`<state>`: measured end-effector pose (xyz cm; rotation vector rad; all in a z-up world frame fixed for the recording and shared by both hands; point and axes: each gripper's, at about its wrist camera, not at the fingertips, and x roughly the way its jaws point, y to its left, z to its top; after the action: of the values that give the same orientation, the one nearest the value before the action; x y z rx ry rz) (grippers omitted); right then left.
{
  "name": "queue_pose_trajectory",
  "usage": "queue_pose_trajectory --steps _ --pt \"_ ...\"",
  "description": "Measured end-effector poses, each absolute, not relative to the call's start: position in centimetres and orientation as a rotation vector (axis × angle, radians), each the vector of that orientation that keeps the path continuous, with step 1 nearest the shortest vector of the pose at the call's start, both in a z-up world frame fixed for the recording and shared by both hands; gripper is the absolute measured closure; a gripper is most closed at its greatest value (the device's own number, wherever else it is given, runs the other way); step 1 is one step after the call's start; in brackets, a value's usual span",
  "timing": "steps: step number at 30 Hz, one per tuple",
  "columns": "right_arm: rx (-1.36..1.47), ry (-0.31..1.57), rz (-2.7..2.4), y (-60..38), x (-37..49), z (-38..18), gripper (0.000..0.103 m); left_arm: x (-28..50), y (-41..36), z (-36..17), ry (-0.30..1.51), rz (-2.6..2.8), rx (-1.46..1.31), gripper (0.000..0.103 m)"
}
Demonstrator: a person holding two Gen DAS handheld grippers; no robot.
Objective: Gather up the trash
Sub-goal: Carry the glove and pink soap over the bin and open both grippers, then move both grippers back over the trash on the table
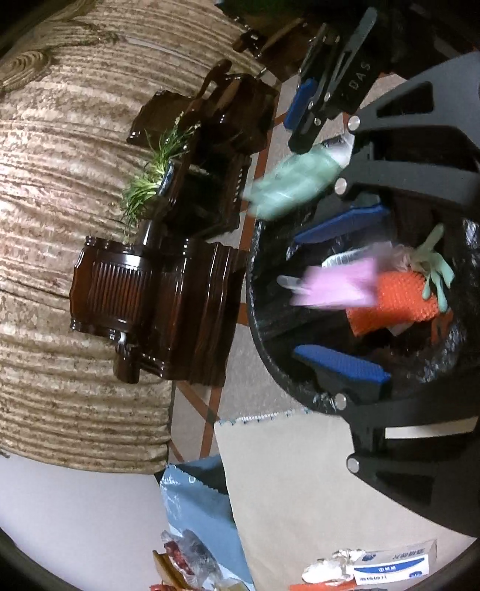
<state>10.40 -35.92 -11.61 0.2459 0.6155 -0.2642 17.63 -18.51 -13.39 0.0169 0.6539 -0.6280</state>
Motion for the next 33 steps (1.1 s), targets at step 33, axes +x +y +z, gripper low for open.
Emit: queue_pose_trajectory --steps 33 --pt "0.114 0.579 0.123 -14.6 15.7 -10.2 0.006 14.6 10.1 -11.8 0.617 -0.021 -0.054 0.014"
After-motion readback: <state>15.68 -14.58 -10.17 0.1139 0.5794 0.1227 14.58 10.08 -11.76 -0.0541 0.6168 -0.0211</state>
